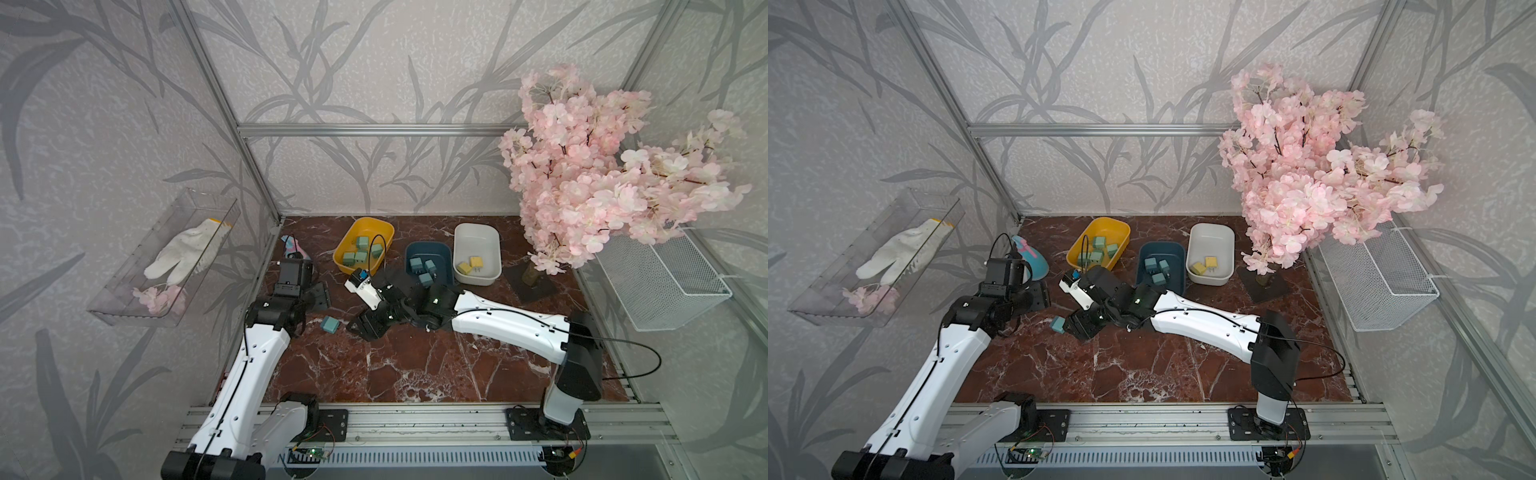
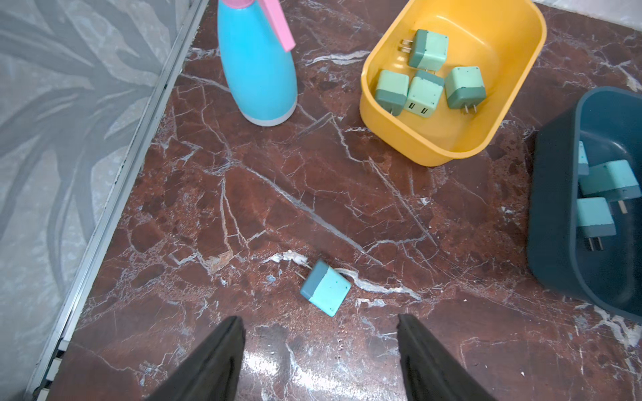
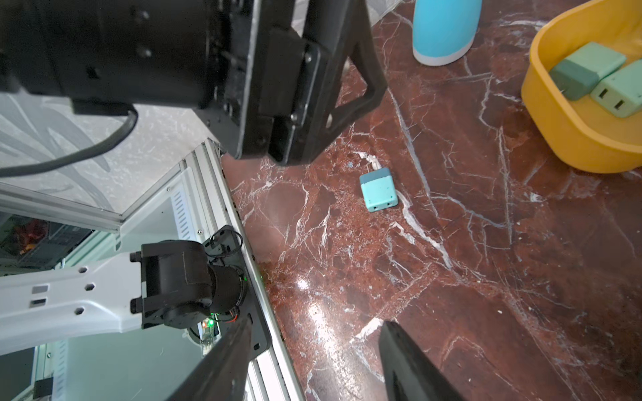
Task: Place the plugs by color into the storage box
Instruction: Place the plug in the storage box, then pick up the plug from the center of the board.
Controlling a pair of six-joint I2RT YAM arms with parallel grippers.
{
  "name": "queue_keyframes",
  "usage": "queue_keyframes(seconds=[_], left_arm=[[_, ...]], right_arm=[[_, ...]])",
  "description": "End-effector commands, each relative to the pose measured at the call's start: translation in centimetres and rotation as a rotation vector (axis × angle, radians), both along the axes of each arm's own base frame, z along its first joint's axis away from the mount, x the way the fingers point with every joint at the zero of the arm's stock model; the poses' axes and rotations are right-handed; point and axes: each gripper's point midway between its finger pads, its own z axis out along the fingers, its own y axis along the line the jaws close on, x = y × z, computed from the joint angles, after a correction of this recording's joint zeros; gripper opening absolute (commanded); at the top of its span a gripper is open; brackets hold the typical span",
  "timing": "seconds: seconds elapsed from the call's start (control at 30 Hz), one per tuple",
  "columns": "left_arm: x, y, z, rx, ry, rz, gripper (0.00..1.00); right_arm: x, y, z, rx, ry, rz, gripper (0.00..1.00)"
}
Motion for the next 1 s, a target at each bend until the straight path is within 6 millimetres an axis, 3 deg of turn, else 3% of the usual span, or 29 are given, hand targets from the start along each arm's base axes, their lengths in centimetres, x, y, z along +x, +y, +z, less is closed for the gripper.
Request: queue_keyframes(seconds=[0.0,0.2,0.33,0.47,0.63,0.97], left_arm=[[-0.6,0.3,-1.1,-0.02,-0.004,0.006,0.73],[-1.9,1.3,-1.5,-0.017,-0.056,0.073,0.74],[-2.3,1.9,-0.4,0.004,-0.117,0.101,0.74],[-2.5,2.2,-0.2,0.014,-0.114,0.115,0.73],[-3.4,4.1,0.7,0.078,-0.148,0.206,0.72],[-4.7,7.2,1.5,0.164,-0.145,0.356,0.73]], right_arm=[[0.6,-0.4,0.4,-0.027,-0.066,-0.037,0.63],[0.1,0.8,-1.1,-0.059,-0.082,-0.046,0.63],[0.1,2.1,-2.2,-0.06,-0.114,-0.03,0.63],[0.7,3.7,-4.2,-0.072,-0.139,-0.003,0.62],[1.2,6.1,-6.8,-0.074,-0.185,0.064,0.6],[3.8,8.1,-9.2,0.038,-0.215,0.107,0.62]])
